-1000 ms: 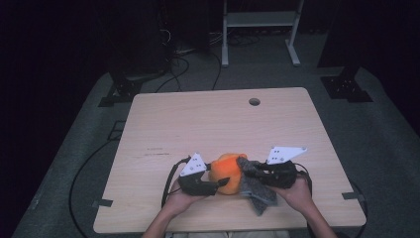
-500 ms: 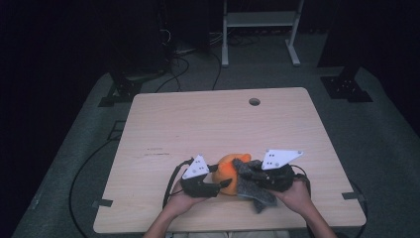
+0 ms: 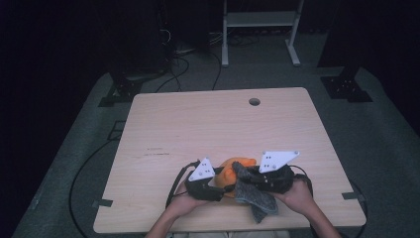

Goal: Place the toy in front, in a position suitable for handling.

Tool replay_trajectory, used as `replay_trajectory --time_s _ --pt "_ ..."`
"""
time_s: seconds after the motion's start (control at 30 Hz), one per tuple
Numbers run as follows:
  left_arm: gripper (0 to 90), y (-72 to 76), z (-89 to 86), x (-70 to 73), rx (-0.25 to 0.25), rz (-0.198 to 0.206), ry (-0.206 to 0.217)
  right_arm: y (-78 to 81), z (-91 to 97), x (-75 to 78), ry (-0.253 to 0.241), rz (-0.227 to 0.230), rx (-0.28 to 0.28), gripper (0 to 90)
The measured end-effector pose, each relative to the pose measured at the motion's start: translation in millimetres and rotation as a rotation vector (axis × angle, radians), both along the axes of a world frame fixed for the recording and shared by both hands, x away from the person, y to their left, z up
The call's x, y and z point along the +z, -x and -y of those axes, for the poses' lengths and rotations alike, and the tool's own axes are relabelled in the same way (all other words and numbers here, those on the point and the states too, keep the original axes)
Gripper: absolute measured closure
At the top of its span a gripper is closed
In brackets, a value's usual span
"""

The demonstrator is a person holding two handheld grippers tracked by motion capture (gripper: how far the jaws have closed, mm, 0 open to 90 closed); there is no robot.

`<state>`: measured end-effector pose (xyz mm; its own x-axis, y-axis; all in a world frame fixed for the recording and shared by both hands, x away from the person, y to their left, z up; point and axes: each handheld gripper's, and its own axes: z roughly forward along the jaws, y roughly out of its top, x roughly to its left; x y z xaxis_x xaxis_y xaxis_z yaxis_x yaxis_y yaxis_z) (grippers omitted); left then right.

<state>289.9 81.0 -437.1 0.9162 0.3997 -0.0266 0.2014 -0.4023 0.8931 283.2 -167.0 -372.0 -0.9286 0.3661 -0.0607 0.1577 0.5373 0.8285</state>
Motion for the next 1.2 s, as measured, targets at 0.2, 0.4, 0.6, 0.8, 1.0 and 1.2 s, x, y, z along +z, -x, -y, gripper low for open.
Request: replay_trajectory --time_s 0.2,0.4,0.6,0.8,1.0,1.2 --pt "31.6 3.7 -0.3 1.2 -0.049 0.008 -0.01 -15.1 25.5 -7.4 -0.022 -0.064 -0.071 78.0" --pt "25.2 6.0 10.1 -2.3 -0.065 0.042 -0.018 -1.6 43.3 -21.1 -0.007 -0.113 -0.052 78.2" --pt "35.5 11.8 6.9 -3.0 -0.093 0.074 -0.057 -2.3 21.0 -3.7 -0.002 -0.113 0.039 78.2" --pt "35.9 11.3 4.2 -3.6 -0.108 0.075 -0.051 -16.0 42.7 -14.7 0.031 -0.13 -0.048 78.3" --pt "36.6 13.7 10.3 -4.9 -0.123 0.096 -0.07 -8.0 35.3 -6.0 0.026 -0.109 -0.015 78.1" --pt "36.6 12.2 6.1 -7.3 -0.099 0.098 -0.054 -19.3 23.6 -4.0 0.026 -0.117 -0.002 78.2"
